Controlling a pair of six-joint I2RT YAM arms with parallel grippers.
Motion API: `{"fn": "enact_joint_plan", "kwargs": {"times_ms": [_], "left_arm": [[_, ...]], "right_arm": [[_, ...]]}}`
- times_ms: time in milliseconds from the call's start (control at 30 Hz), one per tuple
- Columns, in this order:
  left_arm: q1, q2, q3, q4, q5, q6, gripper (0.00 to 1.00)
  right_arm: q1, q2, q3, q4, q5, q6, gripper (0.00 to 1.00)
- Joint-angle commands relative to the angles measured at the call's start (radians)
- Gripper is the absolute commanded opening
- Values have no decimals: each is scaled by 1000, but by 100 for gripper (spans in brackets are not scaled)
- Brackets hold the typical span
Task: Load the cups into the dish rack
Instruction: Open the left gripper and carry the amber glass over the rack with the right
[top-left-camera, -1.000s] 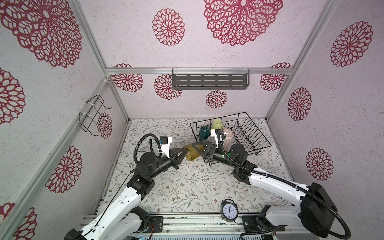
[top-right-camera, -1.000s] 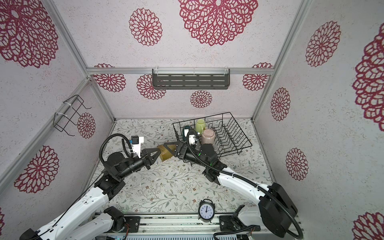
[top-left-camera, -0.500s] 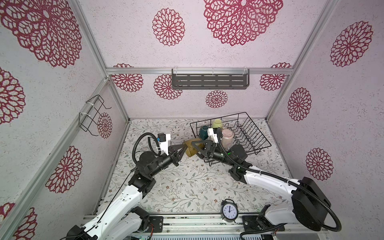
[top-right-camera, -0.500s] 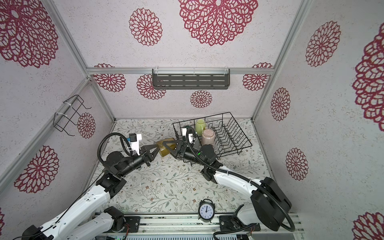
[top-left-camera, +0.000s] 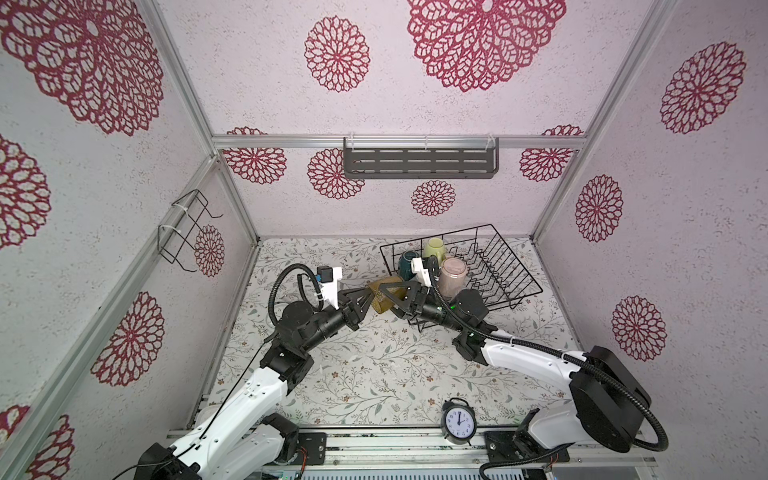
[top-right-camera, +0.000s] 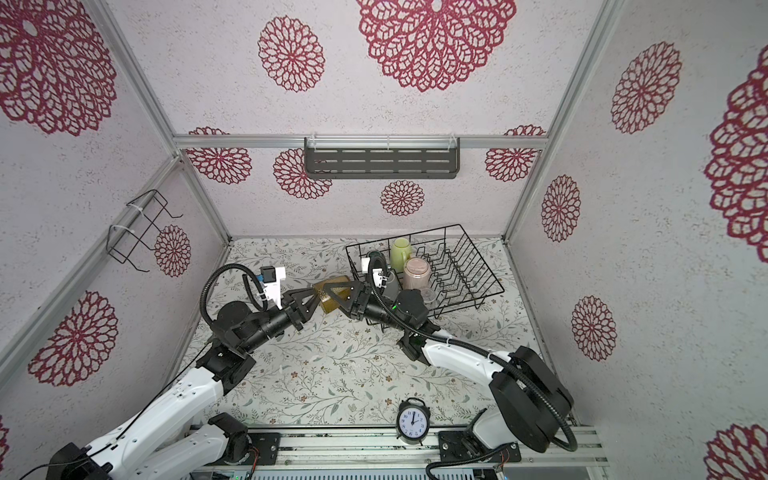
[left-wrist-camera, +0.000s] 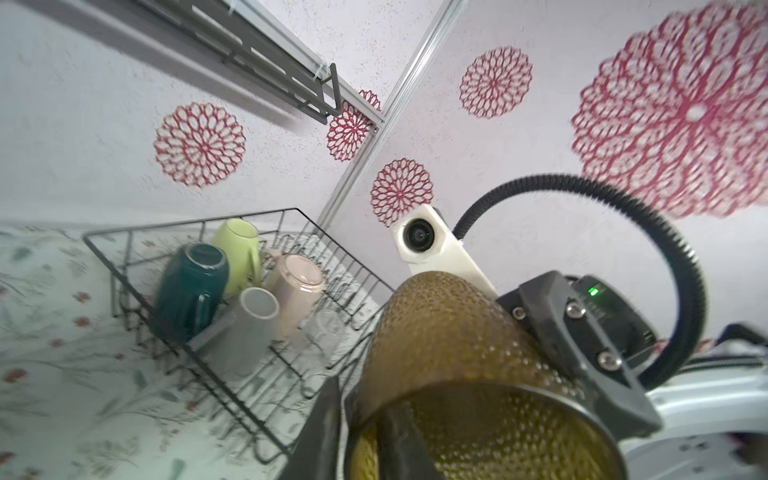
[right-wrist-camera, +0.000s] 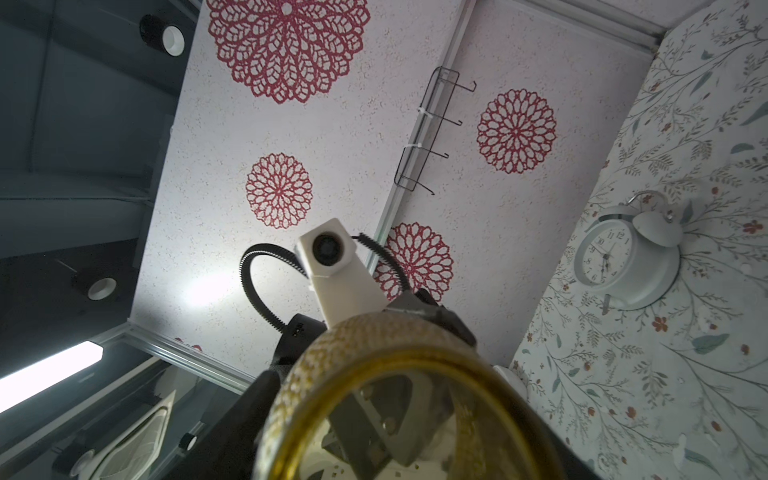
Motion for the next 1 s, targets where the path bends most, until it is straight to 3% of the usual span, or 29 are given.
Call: {"fn": "enact_joint_plan", "kwargs": {"times_ms": [0,167,300,400,667,967], "left_arm": [[10,-6,-11,-34,-41,-5,41],[15,-54,-18,-144,-114,31,65],[19,-110,-15,-268,-185,66,72],[25,-144,-34,-306,-242,75,76],[42,-158,-40,-353,-287,76,78],[49,-153,-27,-415,-293,72,82]], "right_arm": [[-14,-59,30,-86,6,-134,68],[-62,-128,46,-378,62,-374,67],[-74,-205,94,-719,224,-684,67],[-80,-233,114,-871,330,-811,67],[-129,-163,212,-1119,498,-968,65],[-196,-33,274,-1206,544,-1050,65]]}}
